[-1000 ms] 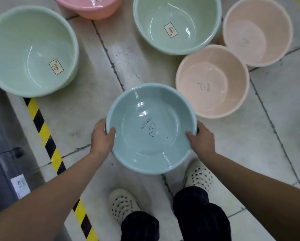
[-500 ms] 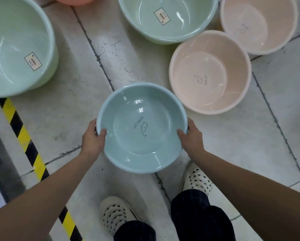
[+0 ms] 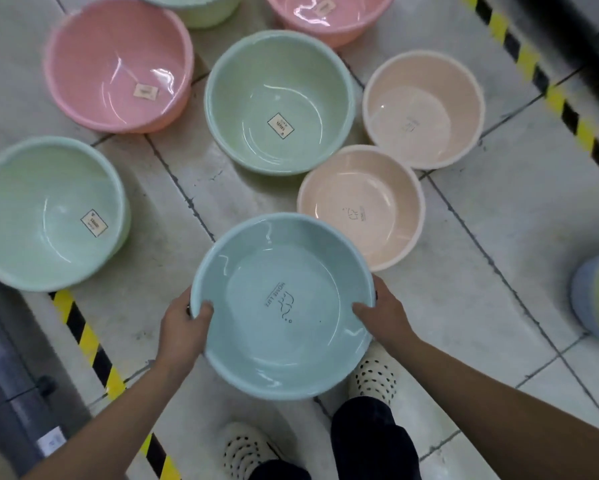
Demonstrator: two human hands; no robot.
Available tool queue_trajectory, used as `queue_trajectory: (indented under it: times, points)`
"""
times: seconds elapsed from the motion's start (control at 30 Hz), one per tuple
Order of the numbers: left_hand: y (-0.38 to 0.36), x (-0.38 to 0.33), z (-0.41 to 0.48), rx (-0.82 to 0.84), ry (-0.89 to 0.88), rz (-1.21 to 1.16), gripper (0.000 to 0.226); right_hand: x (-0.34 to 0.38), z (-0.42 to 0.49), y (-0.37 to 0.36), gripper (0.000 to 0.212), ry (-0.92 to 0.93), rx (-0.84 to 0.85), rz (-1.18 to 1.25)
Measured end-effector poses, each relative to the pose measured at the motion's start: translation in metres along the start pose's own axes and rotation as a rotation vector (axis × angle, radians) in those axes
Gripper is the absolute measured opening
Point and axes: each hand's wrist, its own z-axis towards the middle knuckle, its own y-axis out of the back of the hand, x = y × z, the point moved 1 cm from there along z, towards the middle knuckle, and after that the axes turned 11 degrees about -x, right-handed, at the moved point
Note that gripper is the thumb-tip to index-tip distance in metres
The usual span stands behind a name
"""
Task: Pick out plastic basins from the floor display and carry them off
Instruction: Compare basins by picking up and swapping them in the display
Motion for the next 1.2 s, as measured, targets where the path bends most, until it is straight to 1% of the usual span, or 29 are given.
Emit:
queue_trajectory:
  times: [0.1, 0.2, 0.27, 0.33, 0.47, 0.63, 0.83, 1.0, 1.13, 1.2]
  points:
    - [-0.008, -0.060, -0.002, 0.011, 0.035, -0.018, 0.022, 0.031, -0.004, 0.050, 0.072, -0.017, -0.037, 0.079]
    - [-0.021, -0.114, -0.003, 0.023, 0.099, -0.053, 0.014, 0.060, -0.001, 0.096, 0.078, -0.004, -0.075, 0.105]
    - [-0.034, -0.145, -0.002, 0.029, 0.100, -0.076, 0.015, 0.075, 0.006, 0.121, 0.074, 0.006, -0.116, 0.115]
    - [-0.049, -0.170, 0.000, 0.037, 0.073, -0.087, 0.020, 0.084, 0.018, 0.140, 0.071, 0.008, -0.161, 0.117]
    - [-0.085, -0.198, 0.020, 0.070, 0.034, -0.107, 0.021, 0.088, 0.056, 0.160, 0.064, 0.022, -0.256, 0.102]
    - [-0.141, -0.197, 0.056, 0.085, 0.055, -0.135, 0.022, 0.068, 0.113, 0.153, 0.066, 0.033, -0.342, 0.066]
    - [-0.191, -0.156, 0.098, 0.112, 0.022, -0.058, 0.028, 0.025, 0.163, 0.121, 0.063, -0.014, -0.344, 0.016]
    - [-0.214, -0.124, 0.108, 0.145, 0.019, 0.008, 0.026, -0.015, 0.171, 0.095, 0.063, -0.086, -0.359, -0.003]
    - [-0.227, -0.109, 0.107, 0.195, -0.050, 0.116, 0.021, -0.042, 0.164, 0.083, 0.063, -0.149, -0.392, -0.057]
    - [-0.235, -0.100, 0.106, 0.194, -0.035, 0.136, 0.024, -0.054, 0.162, 0.077, 0.062, -0.189, -0.408, -0.082]
